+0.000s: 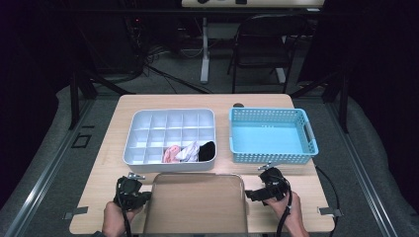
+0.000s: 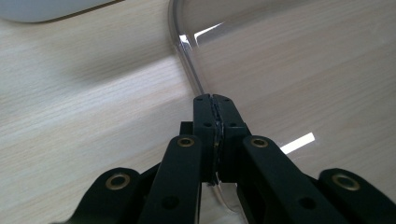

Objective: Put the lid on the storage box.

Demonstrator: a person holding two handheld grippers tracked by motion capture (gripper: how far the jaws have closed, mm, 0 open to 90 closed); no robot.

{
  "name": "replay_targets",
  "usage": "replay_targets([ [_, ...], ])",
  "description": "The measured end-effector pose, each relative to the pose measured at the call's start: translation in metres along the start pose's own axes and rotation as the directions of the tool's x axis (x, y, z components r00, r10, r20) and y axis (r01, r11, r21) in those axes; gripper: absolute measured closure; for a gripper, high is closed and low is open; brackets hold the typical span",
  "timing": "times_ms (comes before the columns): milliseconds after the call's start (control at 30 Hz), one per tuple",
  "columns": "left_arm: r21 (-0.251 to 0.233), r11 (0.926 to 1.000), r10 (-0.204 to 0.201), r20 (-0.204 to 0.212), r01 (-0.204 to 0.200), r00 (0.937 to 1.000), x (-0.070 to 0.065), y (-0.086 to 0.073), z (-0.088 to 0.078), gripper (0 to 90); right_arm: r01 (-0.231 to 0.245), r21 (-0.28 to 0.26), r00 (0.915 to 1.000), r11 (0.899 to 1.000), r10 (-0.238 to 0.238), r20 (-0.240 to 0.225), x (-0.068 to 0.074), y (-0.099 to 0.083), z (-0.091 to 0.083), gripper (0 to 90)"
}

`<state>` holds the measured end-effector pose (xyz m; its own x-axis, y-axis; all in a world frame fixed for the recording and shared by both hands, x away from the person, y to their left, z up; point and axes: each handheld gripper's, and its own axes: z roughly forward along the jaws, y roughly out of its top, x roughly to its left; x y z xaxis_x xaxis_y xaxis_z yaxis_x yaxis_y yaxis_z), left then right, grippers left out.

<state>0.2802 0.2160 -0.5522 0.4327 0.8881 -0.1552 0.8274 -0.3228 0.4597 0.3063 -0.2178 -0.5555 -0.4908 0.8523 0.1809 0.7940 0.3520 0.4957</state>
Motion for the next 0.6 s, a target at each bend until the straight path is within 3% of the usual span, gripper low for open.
replay_targets([
  [267,-0.001,0.9999,0.013,0.009,-0.013,0.9999,-0.0054,0.0024,0.0033,89.0,0.013,0.030,0.9997,0.999,-0.014,0.018,0.0002,0.0013,0.0038,15.3],
  [367,-0.004,0.9999,0.012,0.008,-0.012,0.9999,-0.0065,0.0027,0.0040,89.0,0.028,0.051,0.9986,0.998,-0.030,0.044,0.0008,0.0028,0.0061,15.8],
  [600,-0.007,0.9998,0.019,0.006,-0.019,0.9998,-0.0088,0.0026,0.0053,89.2,0.013,0.016,0.9981,1.000,-0.014,0.061,-0.0002,0.0052,0.0089,15.5],
])
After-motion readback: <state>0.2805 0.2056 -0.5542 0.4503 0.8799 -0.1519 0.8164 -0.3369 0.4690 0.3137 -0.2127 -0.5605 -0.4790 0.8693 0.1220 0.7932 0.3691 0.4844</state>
